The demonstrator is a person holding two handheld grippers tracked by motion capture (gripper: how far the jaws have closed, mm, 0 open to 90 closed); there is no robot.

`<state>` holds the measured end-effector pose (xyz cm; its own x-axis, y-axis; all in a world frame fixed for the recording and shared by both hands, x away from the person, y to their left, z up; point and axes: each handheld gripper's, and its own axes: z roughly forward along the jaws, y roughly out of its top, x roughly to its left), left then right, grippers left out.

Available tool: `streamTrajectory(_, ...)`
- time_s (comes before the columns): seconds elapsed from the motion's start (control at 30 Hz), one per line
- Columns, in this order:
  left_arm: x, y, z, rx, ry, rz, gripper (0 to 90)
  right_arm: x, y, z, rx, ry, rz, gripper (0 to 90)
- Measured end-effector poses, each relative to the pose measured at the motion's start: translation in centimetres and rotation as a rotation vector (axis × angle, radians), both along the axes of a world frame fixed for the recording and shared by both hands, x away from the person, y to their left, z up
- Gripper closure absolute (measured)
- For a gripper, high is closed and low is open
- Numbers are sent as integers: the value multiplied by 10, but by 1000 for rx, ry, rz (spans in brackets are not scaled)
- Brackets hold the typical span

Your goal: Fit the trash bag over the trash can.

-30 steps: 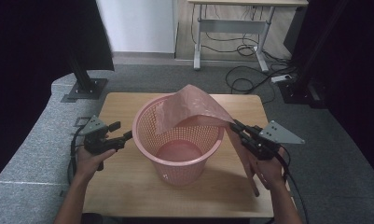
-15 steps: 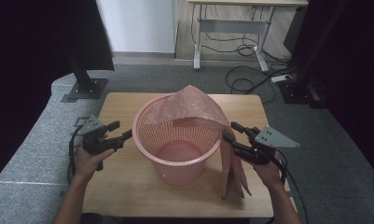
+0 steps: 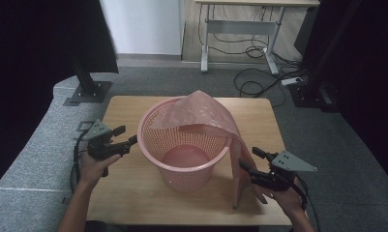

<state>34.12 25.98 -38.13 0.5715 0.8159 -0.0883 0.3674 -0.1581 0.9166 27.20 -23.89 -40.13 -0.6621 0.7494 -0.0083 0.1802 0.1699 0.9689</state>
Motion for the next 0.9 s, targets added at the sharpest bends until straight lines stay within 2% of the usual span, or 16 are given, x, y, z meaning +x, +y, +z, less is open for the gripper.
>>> streamTrajectory(0.07,0,0,0,1,3,2,322,0,2,-6,-20,11,-3,390)
streamTrajectory(0.1,0,1,0,1,3,2,322,2,4,-10,-40,18,-2,529)
streamTrajectory(0.13,0,1,0,0,3,3,322,2,4,-10,-40,18,-2,529)
streamTrajectory(0.2,0,1,0,-1,2,5,322,4,4,-13,-59,15,17,721)
streamTrajectory(0.27,0,2,1,-3,4,6,323,7,3,-12,-74,19,10,792)
streamTrajectory(0.33,0,2,1,-7,6,3,324,11,-4,-6,-69,-8,-33,849)
streamTrajectory(0.37,0,2,1,-7,6,3,325,11,-4,-6,-69,-8,-33,849)
streamTrajectory(0.4,0,2,2,-14,11,-5,325,12,-10,1,-57,-35,-51,876)
streamTrajectory(0.53,0,2,4,-23,7,-7,327,14,-17,13,-47,-71,-70,884)
streamTrajectory(0.73,-2,0,7,-25,12,-23,332,13,-26,43,-111,-185,-74,885)
streamTrajectory(0.8,-3,0,10,-34,9,-34,333,12,-30,55,-138,-210,-74,888)
streamTrajectory(0.83,-4,0,12,-31,4,-34,333,12,-30,55,-138,-210,-74,888)
streamTrajectory(0.9,-6,-1,14,-2,-8,-25,335,11,-35,65,-144,-226,-77,889)
